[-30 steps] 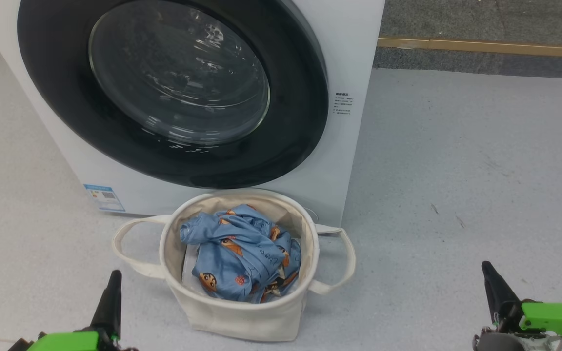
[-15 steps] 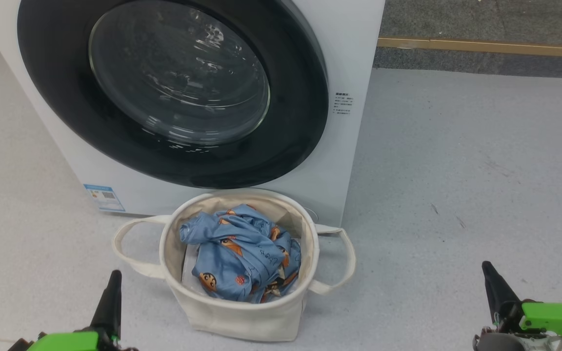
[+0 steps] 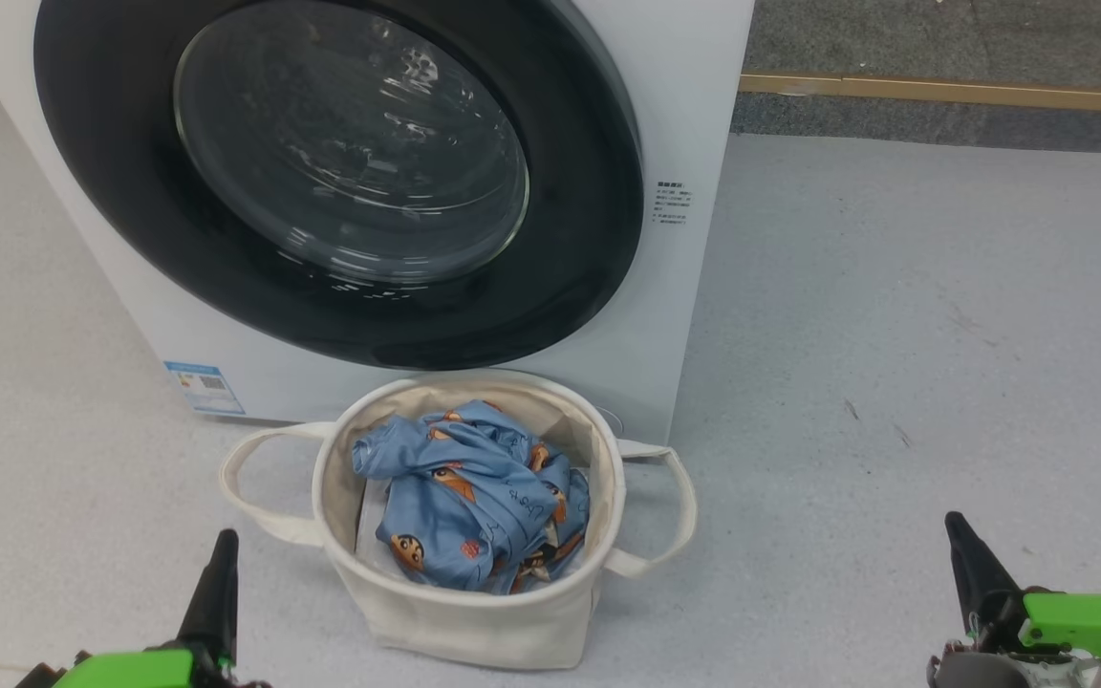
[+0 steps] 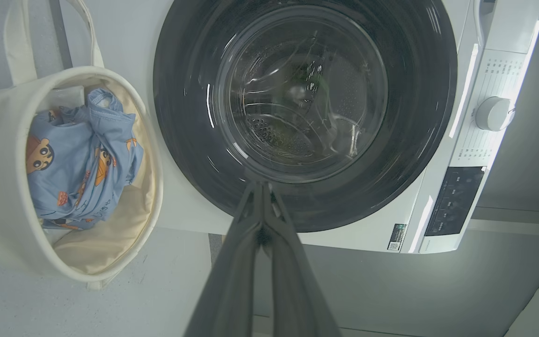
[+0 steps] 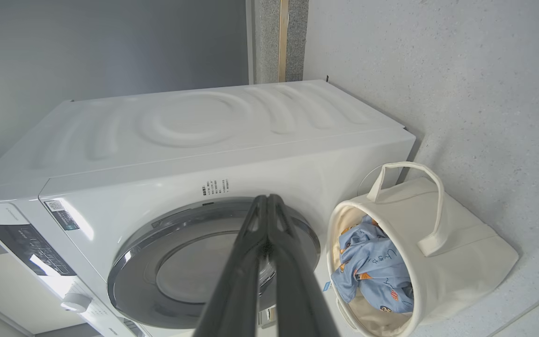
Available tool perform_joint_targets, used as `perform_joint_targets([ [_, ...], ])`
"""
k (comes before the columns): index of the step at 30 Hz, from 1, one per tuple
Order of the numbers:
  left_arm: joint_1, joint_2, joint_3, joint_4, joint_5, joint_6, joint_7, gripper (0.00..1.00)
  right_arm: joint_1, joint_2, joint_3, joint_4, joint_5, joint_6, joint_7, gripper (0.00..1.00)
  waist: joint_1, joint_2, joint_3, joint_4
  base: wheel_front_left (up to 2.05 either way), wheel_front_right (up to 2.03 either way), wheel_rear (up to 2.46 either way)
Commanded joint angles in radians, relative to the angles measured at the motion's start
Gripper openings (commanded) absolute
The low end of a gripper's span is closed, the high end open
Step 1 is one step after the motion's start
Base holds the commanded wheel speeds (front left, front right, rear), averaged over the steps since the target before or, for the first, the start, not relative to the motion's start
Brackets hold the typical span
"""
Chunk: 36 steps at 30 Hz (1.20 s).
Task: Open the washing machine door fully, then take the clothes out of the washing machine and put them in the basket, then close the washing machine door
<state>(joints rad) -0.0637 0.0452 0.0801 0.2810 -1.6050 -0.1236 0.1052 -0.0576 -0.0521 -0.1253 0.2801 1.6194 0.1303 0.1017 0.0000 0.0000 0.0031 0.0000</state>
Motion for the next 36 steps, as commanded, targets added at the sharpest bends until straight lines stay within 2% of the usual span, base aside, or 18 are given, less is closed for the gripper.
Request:
perform_joint_targets([
  [1,-0.044,0.005,0.034,-0.036,-0.004,-0.007,0.008,0.00,-0.050,-0.003,0.017,-0.036,-0.006,0.000,0.007,0.00,0.0000,0.0000,0.000,0.000,0.00,0.00,0.00],
  [36,-0.044,0.005,0.034,-0.036,-0.004,-0.007,0.008,0.00,-0.050,-0.001,0.015,-0.035,-0.008,0.000,0.009,0.00,0.0000,0.0000,0.000,0.000,0.00,0.00,0.00],
])
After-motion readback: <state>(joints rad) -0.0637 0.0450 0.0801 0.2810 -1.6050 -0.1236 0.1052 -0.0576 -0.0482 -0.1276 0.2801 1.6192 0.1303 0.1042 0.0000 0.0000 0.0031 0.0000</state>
